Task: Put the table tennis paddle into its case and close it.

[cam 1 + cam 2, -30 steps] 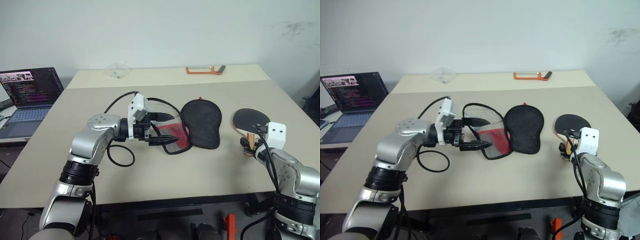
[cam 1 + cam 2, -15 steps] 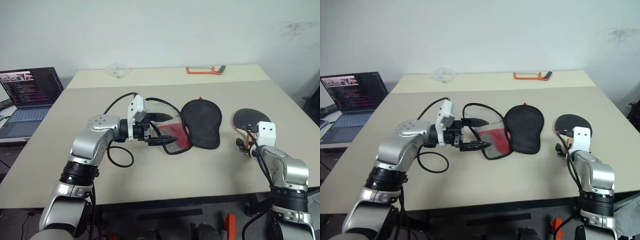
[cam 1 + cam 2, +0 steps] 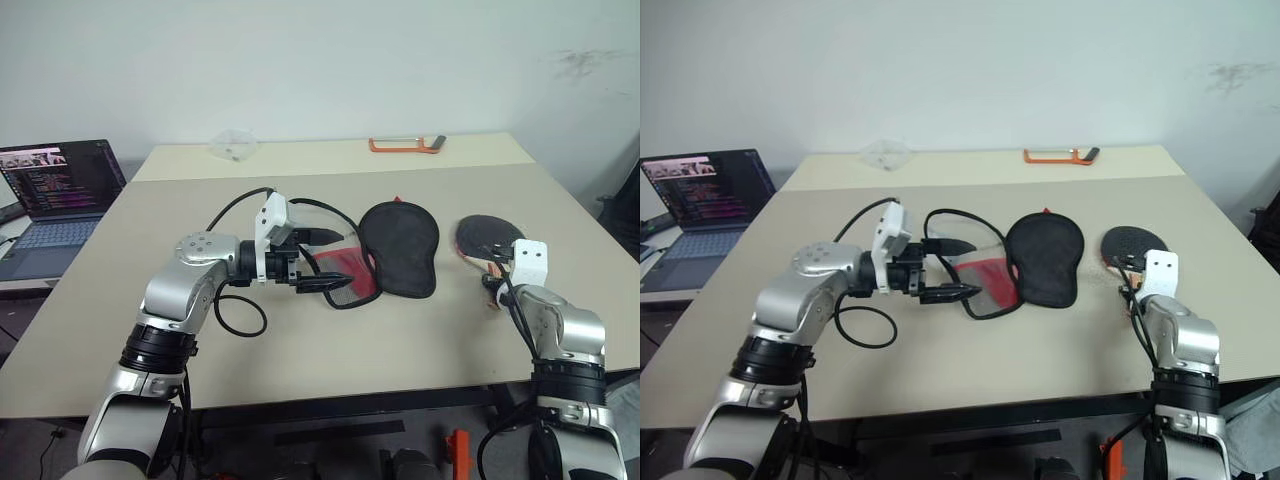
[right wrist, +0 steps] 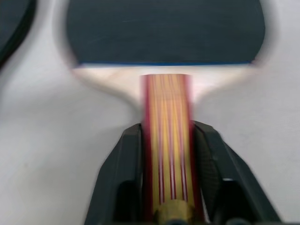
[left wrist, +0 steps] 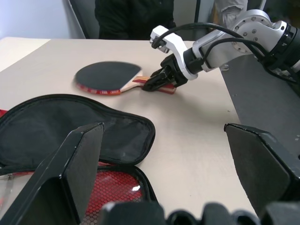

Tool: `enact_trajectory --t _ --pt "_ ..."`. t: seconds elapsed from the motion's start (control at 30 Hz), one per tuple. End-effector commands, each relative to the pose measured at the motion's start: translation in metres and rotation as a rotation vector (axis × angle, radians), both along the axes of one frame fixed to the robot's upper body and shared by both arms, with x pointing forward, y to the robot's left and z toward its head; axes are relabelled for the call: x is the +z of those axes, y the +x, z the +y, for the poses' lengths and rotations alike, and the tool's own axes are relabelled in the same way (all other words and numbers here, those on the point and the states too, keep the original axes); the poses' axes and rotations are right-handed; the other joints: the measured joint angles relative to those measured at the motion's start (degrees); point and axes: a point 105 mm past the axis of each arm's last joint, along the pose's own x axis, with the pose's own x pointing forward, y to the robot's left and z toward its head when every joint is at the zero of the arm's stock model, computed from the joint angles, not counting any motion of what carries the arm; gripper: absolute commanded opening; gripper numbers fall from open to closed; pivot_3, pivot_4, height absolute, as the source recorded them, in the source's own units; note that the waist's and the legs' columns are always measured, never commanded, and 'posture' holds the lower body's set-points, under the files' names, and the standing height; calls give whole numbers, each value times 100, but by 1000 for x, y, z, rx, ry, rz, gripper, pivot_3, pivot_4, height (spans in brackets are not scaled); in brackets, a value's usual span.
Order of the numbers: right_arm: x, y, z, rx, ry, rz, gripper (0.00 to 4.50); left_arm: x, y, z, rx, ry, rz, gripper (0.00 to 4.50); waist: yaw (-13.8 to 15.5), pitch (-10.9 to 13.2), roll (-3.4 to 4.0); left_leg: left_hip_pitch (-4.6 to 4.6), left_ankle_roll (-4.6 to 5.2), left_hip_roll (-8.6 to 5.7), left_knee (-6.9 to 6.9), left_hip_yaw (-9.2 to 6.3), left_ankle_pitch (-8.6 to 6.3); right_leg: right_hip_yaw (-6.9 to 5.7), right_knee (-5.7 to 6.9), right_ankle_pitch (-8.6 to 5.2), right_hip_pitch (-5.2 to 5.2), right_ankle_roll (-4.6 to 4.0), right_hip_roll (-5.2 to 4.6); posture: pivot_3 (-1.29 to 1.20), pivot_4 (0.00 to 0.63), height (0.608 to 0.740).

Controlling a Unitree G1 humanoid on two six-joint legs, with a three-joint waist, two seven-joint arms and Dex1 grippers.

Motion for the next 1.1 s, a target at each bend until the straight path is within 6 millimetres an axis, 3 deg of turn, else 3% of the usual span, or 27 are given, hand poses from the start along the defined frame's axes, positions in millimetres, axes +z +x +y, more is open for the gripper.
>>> enact_trajectory --t 0.03,0.23,0.37,0.5,0.77,1.1 --pt "9 4 -7 -40 6 -47 1113 11 -2 2 -2 -10 -54 4500 0 0 0 0 0 0 0 0 0 0 0 0 0 0 0 0 150 740" --pt "51 12 7 -6 -36 -198 1113 13 -2 9 20 -19 -57 4500 1 8 8 -3 0 0 -3 0 0 2 0 0 -6 0 0 0 150 740" --pt "83 10 35 73 -42 -296 1113 12 -3 21 43 -15 -56 4500 -31 18 24 -15 0 3 -13 4 0 9 -1 -3 -29 -4 4 0 150 740" --pt "96 5 76 176 -12 -337 1113 11 -1 37 87 -4 -53 4500 -37 17 24 -56 -4 12 -11 2 2 9 0 -3 -73 -6 13 0 150 740" --pt "75 16 125 255 58 -288 1113 14 10 57 178 6 -72 4500 26 17 23 -90 -26 8 -7 0 14 2 -1 -2 -99 -7 9 0 150 740" --pt "46 35 147 246 92 -237 1113 12 8 56 184 12 -80 4500 -4 18 24 -90 -28 9 -11 0 15 1 -2 -2 -102 -7 9 0 150 740"
